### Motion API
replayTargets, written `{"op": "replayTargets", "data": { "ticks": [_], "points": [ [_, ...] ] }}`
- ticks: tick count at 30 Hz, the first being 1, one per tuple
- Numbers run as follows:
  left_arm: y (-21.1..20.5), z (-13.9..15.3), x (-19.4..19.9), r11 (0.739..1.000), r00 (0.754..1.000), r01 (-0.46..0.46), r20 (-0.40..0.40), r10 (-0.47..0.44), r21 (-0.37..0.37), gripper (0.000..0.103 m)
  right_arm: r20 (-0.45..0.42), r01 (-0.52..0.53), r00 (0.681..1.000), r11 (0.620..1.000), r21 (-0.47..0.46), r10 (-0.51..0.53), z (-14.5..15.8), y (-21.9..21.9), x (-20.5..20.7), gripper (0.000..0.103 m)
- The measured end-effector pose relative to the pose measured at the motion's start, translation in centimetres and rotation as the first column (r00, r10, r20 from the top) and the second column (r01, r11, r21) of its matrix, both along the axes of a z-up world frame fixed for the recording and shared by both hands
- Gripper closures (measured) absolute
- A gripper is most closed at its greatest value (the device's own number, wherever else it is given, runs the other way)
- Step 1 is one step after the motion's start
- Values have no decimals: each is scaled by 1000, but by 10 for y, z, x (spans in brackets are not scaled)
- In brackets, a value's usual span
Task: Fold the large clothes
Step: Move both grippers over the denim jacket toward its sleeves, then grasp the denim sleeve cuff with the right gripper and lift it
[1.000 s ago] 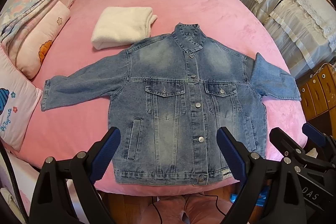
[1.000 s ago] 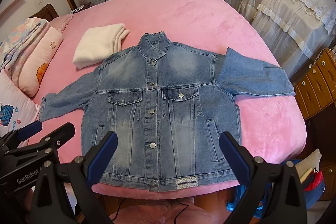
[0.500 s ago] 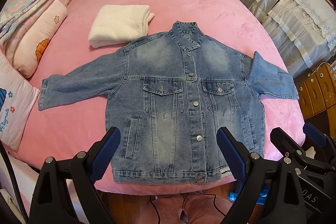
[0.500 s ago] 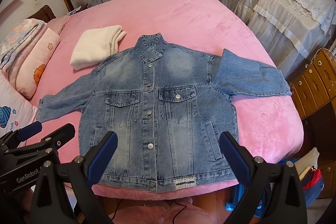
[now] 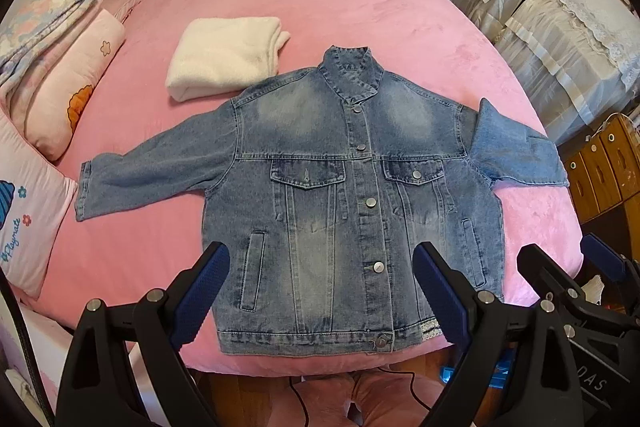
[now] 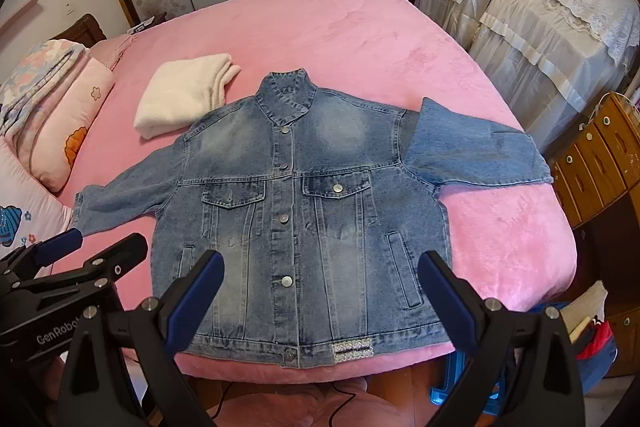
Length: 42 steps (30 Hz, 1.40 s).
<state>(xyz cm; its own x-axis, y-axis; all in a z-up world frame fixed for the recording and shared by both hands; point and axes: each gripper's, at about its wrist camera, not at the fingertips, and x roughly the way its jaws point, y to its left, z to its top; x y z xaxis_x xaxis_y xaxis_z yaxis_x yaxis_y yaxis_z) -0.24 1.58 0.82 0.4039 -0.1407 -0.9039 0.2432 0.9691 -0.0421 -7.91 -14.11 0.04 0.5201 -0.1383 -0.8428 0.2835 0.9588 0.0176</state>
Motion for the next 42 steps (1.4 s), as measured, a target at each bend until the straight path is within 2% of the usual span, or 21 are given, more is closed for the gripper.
{"op": "replayTargets", "data": {
  "ticks": [26, 34, 42],
  "points": [
    [-20, 38, 3, 991, 989, 110, 109, -102, -71, 11, 107, 98, 990, 993, -70, -91, 37, -9, -17, 5],
    [-50, 43, 5, 987, 979, 150, 150, -141, -51, 11, 136, 132, 983, 991, -35, -126, 36, -36, -21, 5],
    [-117, 40, 19, 983, 970, 184, 165, -179, -21, 12, 159, 153, 975, 988, 11, -152, 28, -93, -12, 5]
  ]
}}
